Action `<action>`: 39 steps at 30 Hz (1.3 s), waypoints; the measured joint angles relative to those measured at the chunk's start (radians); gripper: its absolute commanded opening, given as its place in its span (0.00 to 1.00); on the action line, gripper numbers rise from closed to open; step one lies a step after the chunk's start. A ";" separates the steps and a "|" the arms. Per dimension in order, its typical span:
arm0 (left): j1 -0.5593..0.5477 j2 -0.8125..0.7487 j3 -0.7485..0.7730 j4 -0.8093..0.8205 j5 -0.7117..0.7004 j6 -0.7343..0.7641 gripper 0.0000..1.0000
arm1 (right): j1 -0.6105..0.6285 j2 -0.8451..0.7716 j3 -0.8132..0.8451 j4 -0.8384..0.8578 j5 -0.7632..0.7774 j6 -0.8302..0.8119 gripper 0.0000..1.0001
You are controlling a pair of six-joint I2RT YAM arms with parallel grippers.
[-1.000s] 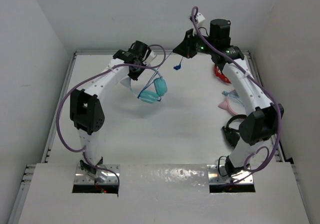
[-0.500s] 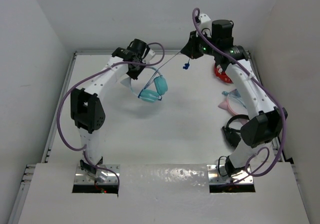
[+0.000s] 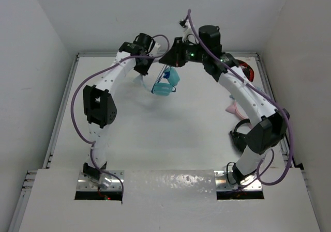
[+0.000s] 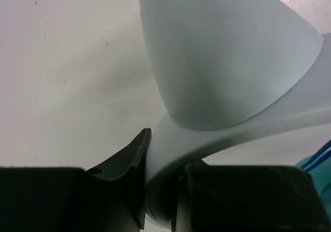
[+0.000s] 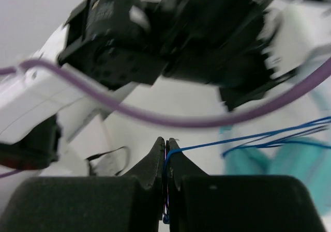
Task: Wrap the headphones
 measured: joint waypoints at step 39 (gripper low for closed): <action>0.099 -0.231 0.057 0.050 0.215 -0.176 0.00 | 0.291 0.035 -0.801 0.850 0.223 0.034 0.08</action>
